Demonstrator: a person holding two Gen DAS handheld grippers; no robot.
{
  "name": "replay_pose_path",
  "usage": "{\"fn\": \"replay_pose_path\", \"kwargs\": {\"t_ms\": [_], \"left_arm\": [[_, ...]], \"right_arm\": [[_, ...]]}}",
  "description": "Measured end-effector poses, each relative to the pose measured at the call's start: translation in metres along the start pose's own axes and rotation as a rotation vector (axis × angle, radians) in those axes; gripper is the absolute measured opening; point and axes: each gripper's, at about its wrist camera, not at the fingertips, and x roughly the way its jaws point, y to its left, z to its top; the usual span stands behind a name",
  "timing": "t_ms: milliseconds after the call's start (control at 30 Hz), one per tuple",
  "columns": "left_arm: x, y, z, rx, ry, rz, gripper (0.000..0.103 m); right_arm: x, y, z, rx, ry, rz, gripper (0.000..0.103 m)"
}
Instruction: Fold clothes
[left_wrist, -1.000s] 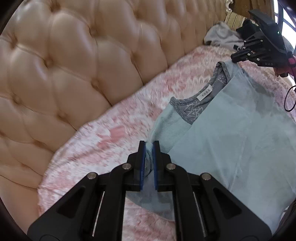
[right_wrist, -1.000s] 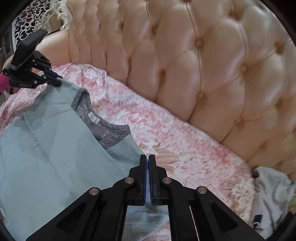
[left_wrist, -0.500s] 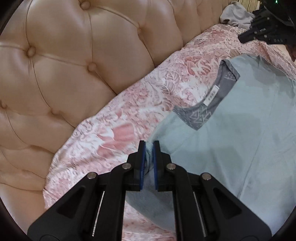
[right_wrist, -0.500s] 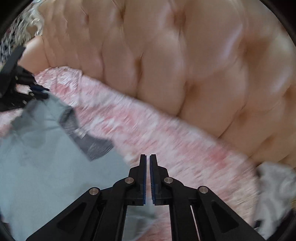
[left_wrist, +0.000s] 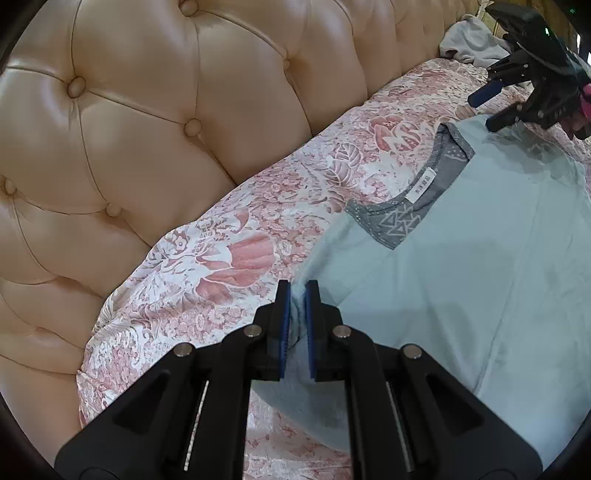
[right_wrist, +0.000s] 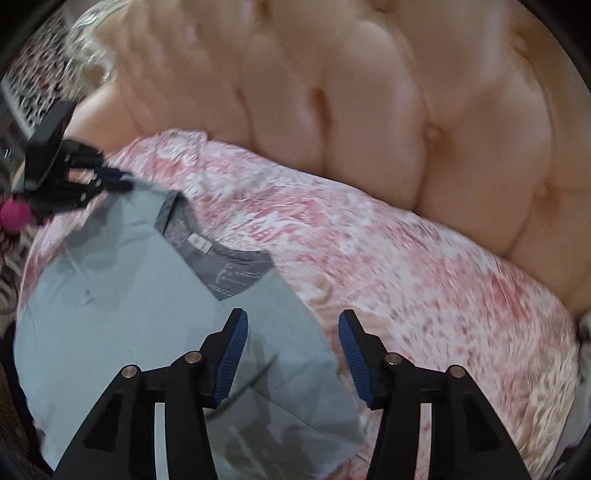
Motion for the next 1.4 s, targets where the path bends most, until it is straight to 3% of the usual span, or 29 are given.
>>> {"fn": "replay_pose_path", "kwargs": {"t_ms": [133,200,233,267,400,567,667,833,900,933,1000,1033,1067,1100,1133,1200,1233,1267,1400], "left_arm": [[0.003,0.002,-0.003,-0.010,0.005,-0.001,0.010],[0.004,0.002,-0.004,-0.009,0.007,0.002,0.010],[0.004,0.002,-0.004,-0.010,0.006,0.003,0.010],[0.003,0.002,-0.004,-0.012,0.004,0.003,0.010],[-0.005,0.001,-0.004,-0.011,-0.013,0.018,0.010],[-0.037,-0.003,-0.004,-0.011,-0.082,0.075,0.010],[-0.052,0.002,0.006,-0.018,-0.114,0.102,0.010],[-0.020,0.022,0.024,-0.078,-0.049,0.123,0.011],[0.013,0.026,0.022,-0.113,0.036,0.100,0.014],[0.028,0.026,0.019,-0.130,0.076,0.088,0.014],[0.035,0.026,0.010,-0.162,0.087,0.096,0.017],[0.032,0.027,0.005,-0.185,0.075,0.098,0.020],[0.023,0.033,0.000,-0.225,0.049,0.096,0.035],[0.010,0.040,-0.004,-0.259,0.020,0.110,0.058],[-0.008,0.046,-0.009,-0.293,-0.025,0.137,0.068],[-0.046,0.057,-0.018,-0.354,-0.114,0.180,0.071],[-0.064,0.055,-0.018,-0.358,-0.154,0.165,0.071],[-0.079,0.050,-0.016,-0.354,-0.189,0.134,0.073],[-0.088,-0.011,0.026,-0.270,-0.228,-0.156,0.083]], "right_arm": [[0.018,0.000,0.004,-0.055,0.064,-0.029,0.050],[0.017,0.002,0.004,-0.078,0.061,-0.015,0.031],[0.016,0.006,0.004,-0.096,0.058,-0.018,0.016],[0.015,0.009,0.003,-0.108,0.058,-0.029,0.009],[0.012,0.016,0.001,-0.128,0.062,-0.077,0.005],[-0.025,0.039,0.003,-0.178,-0.060,-0.210,0.004],[-0.041,0.046,0.009,-0.202,-0.095,-0.248,0.004],[-0.016,0.026,0.029,-0.174,-0.037,-0.276,0.004],[0.013,0.018,0.030,-0.145,0.041,-0.267,0.005],[0.029,0.014,0.028,-0.124,0.087,-0.260,0.012],[0.030,0.009,0.025,-0.069,0.096,-0.249,0.017],[0.019,0.006,0.024,-0.033,0.068,-0.233,0.034],[0.003,0.006,0.019,-0.008,0.034,-0.224,0.056],[-0.015,0.007,0.012,0.013,-0.004,-0.218,0.062],[-0.032,0.008,0.006,0.034,-0.042,-0.211,0.063],[-0.062,0.016,-0.009,0.035,-0.085,-0.205,0.063],[-0.071,0.025,-0.018,0.025,-0.099,-0.193,0.063],[-0.079,0.035,-0.027,0.015,-0.112,-0.178,0.063],[-0.095,0.068,-0.050,0.013,-0.167,-0.117,0.063]]}}
